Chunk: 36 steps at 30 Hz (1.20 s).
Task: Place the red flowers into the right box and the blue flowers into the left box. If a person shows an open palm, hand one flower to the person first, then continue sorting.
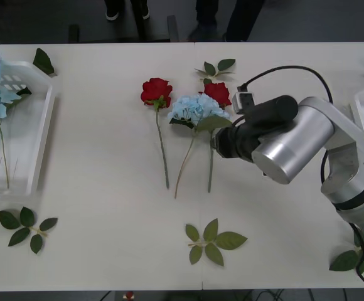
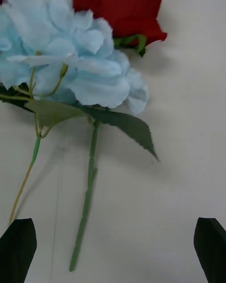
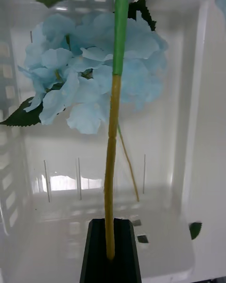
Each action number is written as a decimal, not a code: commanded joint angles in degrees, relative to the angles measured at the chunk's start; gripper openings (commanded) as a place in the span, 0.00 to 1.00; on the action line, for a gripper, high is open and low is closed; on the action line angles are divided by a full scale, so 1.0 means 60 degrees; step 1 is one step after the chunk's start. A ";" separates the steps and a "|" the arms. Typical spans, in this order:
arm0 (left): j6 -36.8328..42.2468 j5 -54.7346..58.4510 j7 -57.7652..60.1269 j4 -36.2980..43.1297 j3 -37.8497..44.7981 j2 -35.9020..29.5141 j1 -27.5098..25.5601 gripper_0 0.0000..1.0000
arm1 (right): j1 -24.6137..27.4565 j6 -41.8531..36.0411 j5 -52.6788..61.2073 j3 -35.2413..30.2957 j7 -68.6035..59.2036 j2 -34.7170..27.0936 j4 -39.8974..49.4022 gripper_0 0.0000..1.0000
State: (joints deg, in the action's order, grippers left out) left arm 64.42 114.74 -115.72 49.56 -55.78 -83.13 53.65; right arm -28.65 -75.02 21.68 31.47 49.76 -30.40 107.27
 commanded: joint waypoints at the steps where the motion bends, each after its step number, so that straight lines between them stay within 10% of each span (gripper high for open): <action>1: -0.1011 -0.0257 -0.0255 0.0002 0.0185 0.0217 -0.0798 0.00 | -0.0030 0.0755 -0.0507 0.0189 -0.0734 0.0086 -0.0564 0.98; 12: -0.1802 -0.0403 -0.0504 -0.0320 0.0185 0.0847 -0.1471 0.02 | -0.0352 0.3040 -0.1254 0.0599 -0.0749 0.0438 -0.2615 0.98; 16: -0.1934 -0.0447 -0.0606 -0.0437 0.0171 0.0920 -0.1471 1.00 | -0.0821 0.3582 -0.1254 0.0775 -0.0764 0.0672 -0.3509 0.98; 36: -0.0659 0.1574 -0.0885 -0.0349 0.0434 0.1096 -0.1413 1.00 | -0.1949 0.4520 -0.1459 0.1024 -0.0778 0.1375 -0.5515 0.98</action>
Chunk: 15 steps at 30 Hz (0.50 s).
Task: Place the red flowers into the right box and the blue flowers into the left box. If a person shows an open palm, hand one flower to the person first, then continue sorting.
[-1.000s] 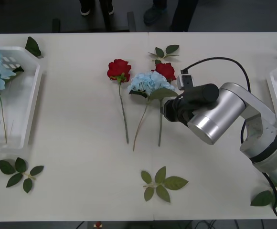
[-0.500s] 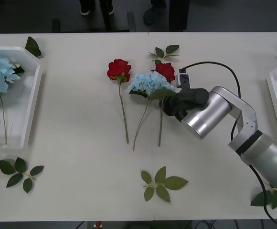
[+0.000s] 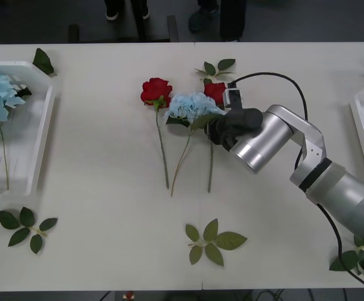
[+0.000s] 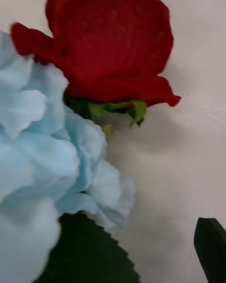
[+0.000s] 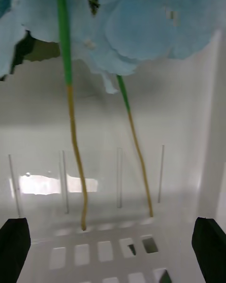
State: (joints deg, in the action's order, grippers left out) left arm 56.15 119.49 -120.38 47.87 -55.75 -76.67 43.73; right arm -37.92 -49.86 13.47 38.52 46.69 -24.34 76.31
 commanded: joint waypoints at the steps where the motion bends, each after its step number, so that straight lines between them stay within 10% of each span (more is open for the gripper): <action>1: 0.0983 0.1105 -0.0092 -0.0068 0.0489 0.0121 0.0286 1.00 | -0.0447 0.0414 -0.0106 -0.0150 -0.0252 0.0395 -0.0473 0.97; 12: 0.2961 0.1134 0.0274 0.0108 0.0694 0.1777 0.1897 1.00 | -0.0506 0.0604 -0.0428 0.0026 -0.0164 0.0424 -0.0898 0.97; 15: 0.2932 0.0636 0.1021 0.0371 0.0694 0.2436 0.2366 1.00 | -0.0506 0.0707 -0.0677 0.0143 -0.0164 0.0424 -0.1147 0.84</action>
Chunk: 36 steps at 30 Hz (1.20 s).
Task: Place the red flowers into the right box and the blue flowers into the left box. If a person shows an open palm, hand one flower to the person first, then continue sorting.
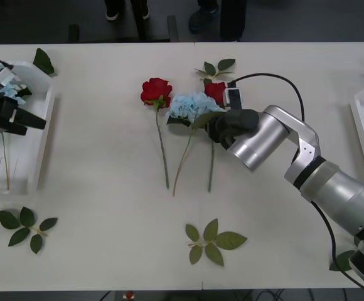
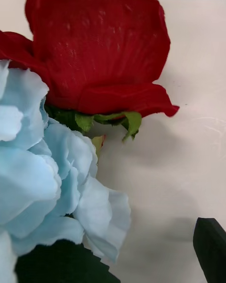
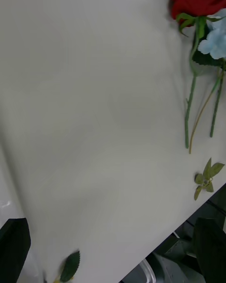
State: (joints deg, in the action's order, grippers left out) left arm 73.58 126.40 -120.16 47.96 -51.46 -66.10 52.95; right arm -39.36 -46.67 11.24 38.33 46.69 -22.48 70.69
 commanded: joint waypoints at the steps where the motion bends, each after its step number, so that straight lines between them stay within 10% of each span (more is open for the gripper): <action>1: -0.0017 -0.0749 0.1306 0.0474 -0.0021 0.0967 0.1033 1.00 | -0.0267 0.0190 -0.0439 0.0247 -0.0164 0.0113 -0.0312 0.78; 10: -0.1101 -0.2991 0.3826 0.1441 -0.0021 0.2388 0.1721 1.00 | -0.0252 0.0029 -0.0907 0.0320 -0.0121 0.0113 -0.0736 0.00; 20: -0.1101 -0.6052 0.8601 0.2979 -0.0036 0.2652 0.2000 1.00 | -0.0237 -0.0616 -0.1054 0.0144 -0.0267 0.0069 -0.0356 0.00; 36: 0.0145 -1.0842 1.4299 0.4605 -0.0050 0.4453 0.1707 1.00 | 0.0305 -0.5509 0.0235 -0.2610 0.0216 -0.0634 0.3629 0.00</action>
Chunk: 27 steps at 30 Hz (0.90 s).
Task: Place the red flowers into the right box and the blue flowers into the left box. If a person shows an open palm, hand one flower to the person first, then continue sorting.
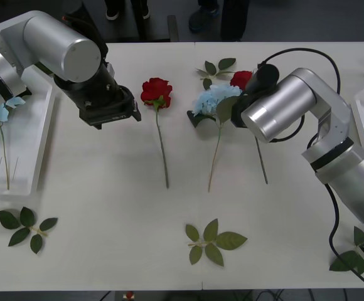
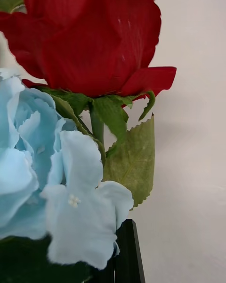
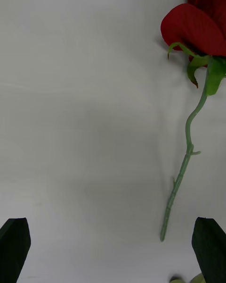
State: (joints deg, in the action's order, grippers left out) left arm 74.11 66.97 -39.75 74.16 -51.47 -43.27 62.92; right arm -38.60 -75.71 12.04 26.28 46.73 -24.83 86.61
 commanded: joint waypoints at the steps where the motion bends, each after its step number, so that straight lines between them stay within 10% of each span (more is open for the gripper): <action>1: 0.0084 -0.1259 0.1103 0.0238 -0.0050 0.0825 -0.0014 1.00 | 0.0236 -0.0960 0.0132 -0.0748 0.0239 -0.0256 0.1152 0.00; 20: -0.1146 -0.3691 0.2538 -0.1212 -0.1192 0.2773 -0.0175 1.00 | 0.0573 -0.1766 -0.0146 -0.1011 0.0327 -0.0358 0.1635 0.00; 27: -0.1718 -0.4072 0.2626 -0.1945 -0.1295 0.3257 -0.0175 1.00 | 0.0573 -0.1780 -0.0264 -0.1026 0.0356 -0.0358 0.1635 0.36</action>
State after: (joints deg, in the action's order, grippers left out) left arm 64.82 43.66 -25.22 63.47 -59.53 -24.77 61.40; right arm -34.69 -86.41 11.48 20.56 47.13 -25.73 94.36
